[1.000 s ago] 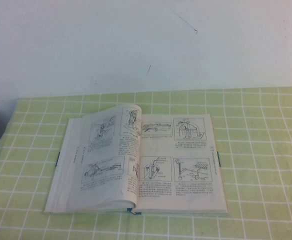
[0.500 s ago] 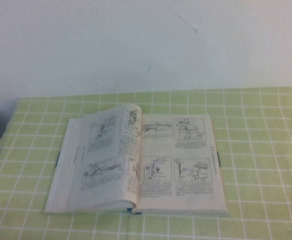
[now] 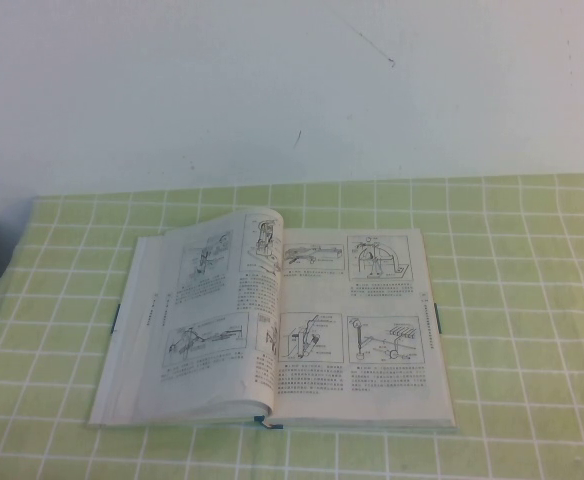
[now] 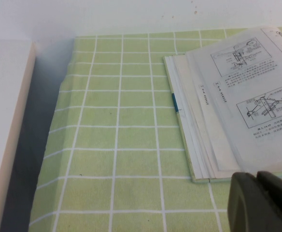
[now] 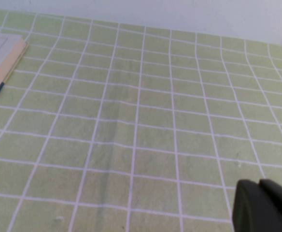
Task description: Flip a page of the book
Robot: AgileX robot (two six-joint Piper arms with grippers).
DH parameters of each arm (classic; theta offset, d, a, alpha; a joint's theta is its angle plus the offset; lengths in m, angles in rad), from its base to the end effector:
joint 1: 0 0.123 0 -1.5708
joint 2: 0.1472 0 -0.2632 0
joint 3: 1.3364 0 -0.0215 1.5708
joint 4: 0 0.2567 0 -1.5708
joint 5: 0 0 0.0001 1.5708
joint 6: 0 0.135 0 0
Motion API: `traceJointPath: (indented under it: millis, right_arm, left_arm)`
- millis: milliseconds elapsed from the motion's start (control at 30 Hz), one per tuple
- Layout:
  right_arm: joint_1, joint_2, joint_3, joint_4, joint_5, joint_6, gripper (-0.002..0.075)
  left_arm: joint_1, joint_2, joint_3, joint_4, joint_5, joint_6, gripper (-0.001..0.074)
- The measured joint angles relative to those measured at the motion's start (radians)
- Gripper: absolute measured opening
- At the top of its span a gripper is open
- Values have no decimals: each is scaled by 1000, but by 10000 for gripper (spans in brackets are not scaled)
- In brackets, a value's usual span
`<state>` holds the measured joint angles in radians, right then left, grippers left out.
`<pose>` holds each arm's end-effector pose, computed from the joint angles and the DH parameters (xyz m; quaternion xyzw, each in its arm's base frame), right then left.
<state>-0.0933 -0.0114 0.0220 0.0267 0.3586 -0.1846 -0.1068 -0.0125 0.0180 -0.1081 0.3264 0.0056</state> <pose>0.1227 -0.0102 0.1621 -0.0293 0.7989 -0.0721 0.5964 0.1230 -0.0179 0.1682 0.0146 0.7874 -0.0762 0.6116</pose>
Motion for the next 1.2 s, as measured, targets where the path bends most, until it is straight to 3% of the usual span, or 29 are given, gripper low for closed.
traceJointPath:
  millis: [867, 1200]
  right_arm:
    - [0, 0, 0, 0, 0, 0, -3]
    - [0, 0, 6, 2, -76, 0, -3]
  left_arm:
    - [0, 0, 0, 20, -4, 16, -2]
    - [0, 0, 6, 5, -162, 4, -2]
